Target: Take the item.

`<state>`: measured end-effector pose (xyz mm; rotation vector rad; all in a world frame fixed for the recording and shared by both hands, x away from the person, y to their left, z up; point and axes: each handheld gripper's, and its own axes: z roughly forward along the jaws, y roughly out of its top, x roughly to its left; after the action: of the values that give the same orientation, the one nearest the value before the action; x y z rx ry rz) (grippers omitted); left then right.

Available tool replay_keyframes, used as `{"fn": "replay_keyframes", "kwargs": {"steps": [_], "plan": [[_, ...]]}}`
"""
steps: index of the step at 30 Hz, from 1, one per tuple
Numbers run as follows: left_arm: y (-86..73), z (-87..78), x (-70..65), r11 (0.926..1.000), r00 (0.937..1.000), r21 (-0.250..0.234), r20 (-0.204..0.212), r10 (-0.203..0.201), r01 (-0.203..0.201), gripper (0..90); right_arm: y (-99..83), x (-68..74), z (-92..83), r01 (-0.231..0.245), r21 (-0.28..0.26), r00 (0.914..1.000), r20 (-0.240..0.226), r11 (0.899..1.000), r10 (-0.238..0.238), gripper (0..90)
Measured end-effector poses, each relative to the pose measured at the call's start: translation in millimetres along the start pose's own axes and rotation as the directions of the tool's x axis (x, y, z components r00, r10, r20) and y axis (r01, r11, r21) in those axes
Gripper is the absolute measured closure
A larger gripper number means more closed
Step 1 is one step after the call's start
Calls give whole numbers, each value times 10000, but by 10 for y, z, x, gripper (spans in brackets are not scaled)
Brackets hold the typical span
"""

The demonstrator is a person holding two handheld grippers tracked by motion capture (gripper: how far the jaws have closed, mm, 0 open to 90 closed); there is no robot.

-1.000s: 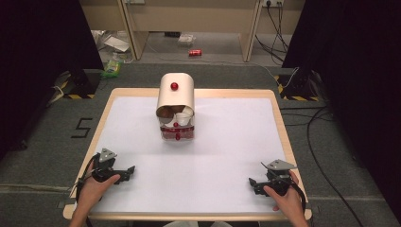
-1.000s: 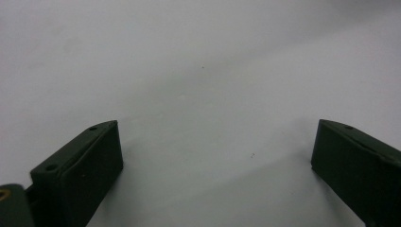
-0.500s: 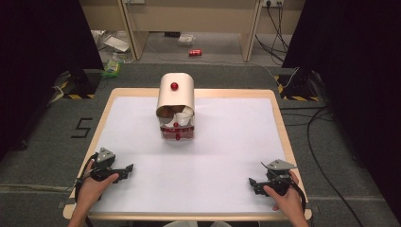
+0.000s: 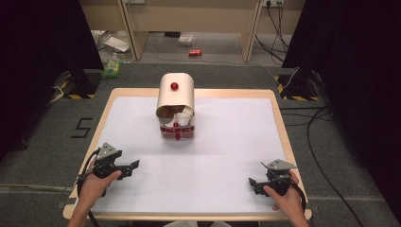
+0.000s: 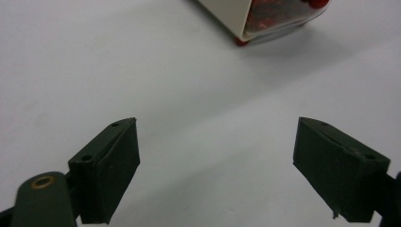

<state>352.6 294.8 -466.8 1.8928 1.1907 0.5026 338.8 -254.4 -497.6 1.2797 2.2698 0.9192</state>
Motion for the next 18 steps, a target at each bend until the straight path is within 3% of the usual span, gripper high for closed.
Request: {"fn": "replay_keyframes", "kwargs": {"steps": [10, 18], "plan": [[418, -55, -256, 9940, 9930, -754, 826, 848, -786, 151, 0, 0, 0, -10, 9, 10000, -5, 10000, 10, 6], [675, -40, -477, 9840, 9763, -1206, 1568, 1493, -1311, 153, 0, 0, 0, -8, 10, 10000, -7, 10000, 8, 6]]}}
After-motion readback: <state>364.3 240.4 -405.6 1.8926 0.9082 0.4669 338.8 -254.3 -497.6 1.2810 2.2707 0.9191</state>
